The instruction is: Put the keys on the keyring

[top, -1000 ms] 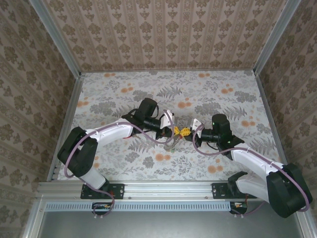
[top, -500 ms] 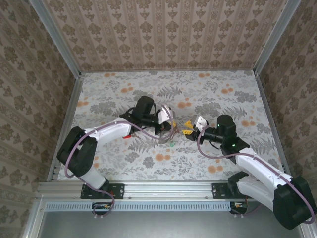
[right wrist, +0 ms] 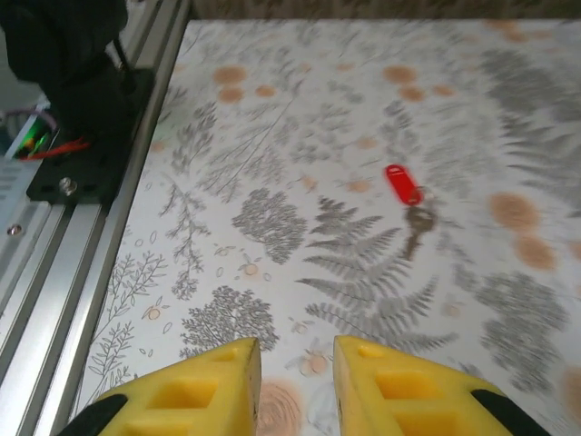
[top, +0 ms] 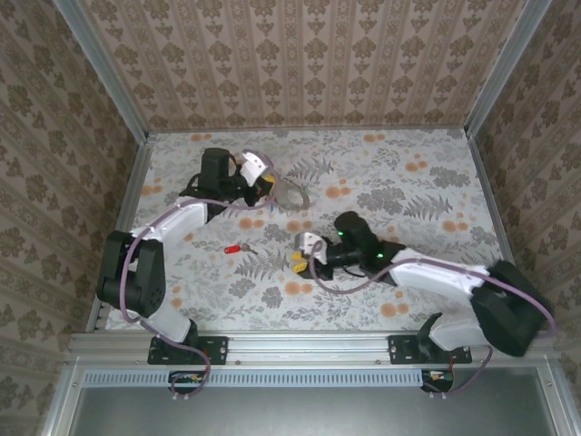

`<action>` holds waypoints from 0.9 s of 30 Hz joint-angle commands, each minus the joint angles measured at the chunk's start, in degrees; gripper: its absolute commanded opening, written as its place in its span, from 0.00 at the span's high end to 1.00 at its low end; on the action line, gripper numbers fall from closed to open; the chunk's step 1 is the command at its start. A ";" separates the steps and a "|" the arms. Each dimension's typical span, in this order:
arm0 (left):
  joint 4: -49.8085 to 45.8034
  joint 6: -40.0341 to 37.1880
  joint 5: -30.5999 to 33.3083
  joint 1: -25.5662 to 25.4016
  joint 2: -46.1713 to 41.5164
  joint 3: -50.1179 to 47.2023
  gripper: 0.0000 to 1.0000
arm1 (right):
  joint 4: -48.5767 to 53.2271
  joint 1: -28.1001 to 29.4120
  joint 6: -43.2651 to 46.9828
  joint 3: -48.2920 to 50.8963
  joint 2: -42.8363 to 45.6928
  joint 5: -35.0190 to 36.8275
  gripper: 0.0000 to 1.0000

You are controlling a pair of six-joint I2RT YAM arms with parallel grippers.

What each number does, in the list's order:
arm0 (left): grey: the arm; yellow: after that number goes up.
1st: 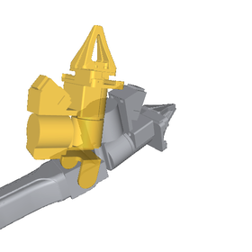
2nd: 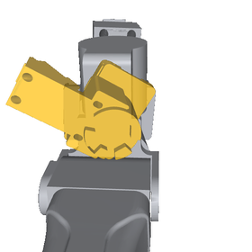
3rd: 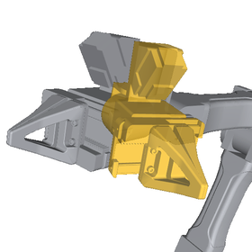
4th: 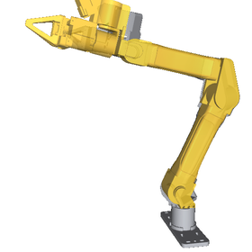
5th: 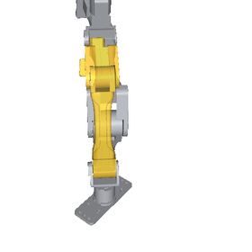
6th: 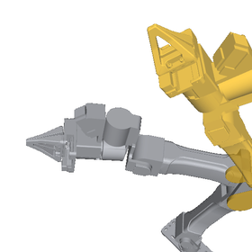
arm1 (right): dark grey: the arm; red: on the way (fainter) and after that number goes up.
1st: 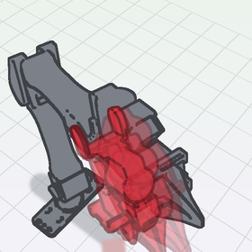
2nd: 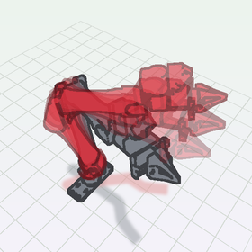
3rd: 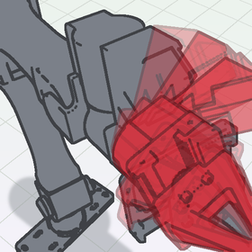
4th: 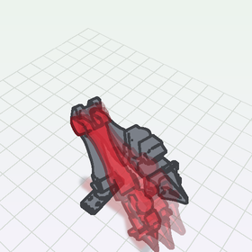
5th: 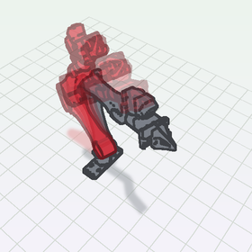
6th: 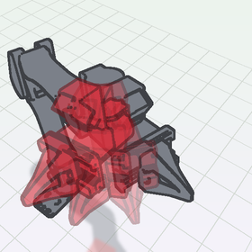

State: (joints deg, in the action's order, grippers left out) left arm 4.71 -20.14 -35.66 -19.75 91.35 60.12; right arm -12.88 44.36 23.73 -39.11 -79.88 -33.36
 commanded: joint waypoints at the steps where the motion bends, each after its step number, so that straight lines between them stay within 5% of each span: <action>1: 0.76 -0.23 -0.82 1.96 0.14 3.10 1.00 | -3.24 2.64 2.32 -6.75 -9.23 2.33 0.72; 14: 2.32 0.67 -2.85 6.46 0.85 2.81 1.00 | 8.87 3.72 12.17 -38.33 -39.51 5.47 0.63; 27: 2.08 0.63 -4.76 7.70 -0.27 2.60 1.00 | 29.19 4.25 20.10 -57.43 -50.38 7.16 0.60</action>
State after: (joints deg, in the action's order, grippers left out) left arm 4.78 -20.10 -37.91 -12.64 92.16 61.45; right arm 9.13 48.16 40.71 -93.19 -128.40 -26.85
